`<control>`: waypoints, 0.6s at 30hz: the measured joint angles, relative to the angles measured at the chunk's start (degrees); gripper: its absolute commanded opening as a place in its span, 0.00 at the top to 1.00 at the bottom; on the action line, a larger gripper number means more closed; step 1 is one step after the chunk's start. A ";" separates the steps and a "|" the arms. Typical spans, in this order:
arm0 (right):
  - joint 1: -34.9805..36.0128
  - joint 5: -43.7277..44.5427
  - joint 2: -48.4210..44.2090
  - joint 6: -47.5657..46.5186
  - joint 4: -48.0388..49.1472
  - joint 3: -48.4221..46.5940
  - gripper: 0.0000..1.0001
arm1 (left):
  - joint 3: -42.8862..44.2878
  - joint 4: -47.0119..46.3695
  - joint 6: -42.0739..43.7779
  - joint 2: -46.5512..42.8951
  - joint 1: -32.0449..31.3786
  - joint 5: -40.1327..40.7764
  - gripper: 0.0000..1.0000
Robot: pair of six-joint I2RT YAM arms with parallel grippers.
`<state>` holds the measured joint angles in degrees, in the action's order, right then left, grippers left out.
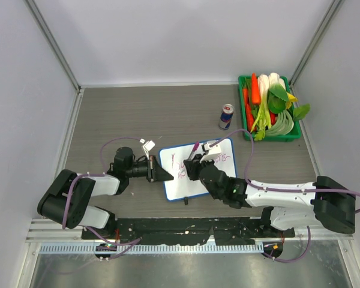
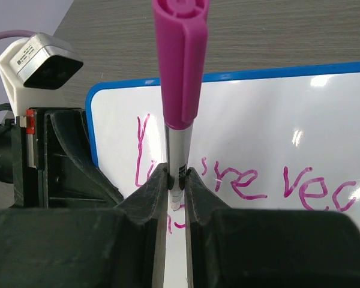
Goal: Write a sentence on the whiteboard
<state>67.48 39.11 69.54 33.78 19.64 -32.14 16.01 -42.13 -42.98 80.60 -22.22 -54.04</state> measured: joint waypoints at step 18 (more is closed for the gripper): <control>0.00 -2.64 -2.08 4.59 -1.86 3.02 0.99 | -0.02 -0.04 0.02 0.15 0.00 0.02 1.00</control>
<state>67.48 36.47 67.46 38.37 17.78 -29.12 15.99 -42.17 -42.96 80.75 -22.22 -54.02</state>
